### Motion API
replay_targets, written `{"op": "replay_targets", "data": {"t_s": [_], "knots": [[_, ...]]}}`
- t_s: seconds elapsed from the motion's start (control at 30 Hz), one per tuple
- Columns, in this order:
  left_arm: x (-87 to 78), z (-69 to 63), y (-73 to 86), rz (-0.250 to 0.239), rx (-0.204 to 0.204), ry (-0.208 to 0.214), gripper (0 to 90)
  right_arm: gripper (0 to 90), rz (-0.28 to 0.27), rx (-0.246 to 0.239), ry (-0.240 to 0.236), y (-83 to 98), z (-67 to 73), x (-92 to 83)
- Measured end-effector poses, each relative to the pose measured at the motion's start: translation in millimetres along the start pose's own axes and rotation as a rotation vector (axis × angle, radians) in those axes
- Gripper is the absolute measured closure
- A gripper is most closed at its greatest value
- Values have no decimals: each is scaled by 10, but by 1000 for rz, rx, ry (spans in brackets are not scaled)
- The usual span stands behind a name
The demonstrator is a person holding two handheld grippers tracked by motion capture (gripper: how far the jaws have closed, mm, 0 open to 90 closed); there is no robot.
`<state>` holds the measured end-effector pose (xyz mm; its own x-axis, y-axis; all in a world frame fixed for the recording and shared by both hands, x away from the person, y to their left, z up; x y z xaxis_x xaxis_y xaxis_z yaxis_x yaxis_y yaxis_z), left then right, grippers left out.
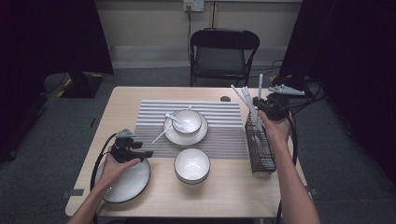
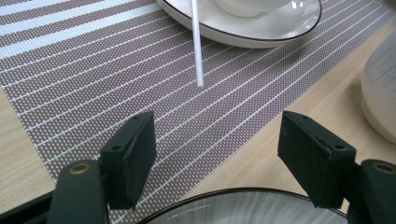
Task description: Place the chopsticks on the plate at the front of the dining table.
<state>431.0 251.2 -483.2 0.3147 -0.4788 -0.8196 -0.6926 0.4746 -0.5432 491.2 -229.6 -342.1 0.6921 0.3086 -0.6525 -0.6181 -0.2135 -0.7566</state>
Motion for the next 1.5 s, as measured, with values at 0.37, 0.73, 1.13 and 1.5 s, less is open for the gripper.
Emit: {"op": "replay_targets", "data": {"t_s": [0.37, 0.73, 1.13, 1.5], "knots": [[-2, 3, 2, 2, 0, 1, 269, 851, -37, 2, 6, -113, 36, -88], [-16, 1, 4, -4, -2, 4, 247, 852, -66, -8, 11, -219, 90, -184], [-18, -4, 8, 0, -4, 5, 244, 852, -93, -27, 17, -366, 150, -292], [-12, -4, 5, -4, 0, 7, 245, 852, -121, -45, 24, -499, 187, -418]]}}
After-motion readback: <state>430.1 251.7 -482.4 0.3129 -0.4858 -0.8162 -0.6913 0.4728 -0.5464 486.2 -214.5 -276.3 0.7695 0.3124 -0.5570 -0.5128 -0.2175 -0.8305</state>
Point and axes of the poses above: each handheld gripper's, and its own axes: x roughly forward along the jaws, y roughly out of its underside, z roughly to its left, the point moved 2 cm from there along x, roughly forward along the jaws, and after that the axes turned 15 degrees about z, right-handed, at the moved point
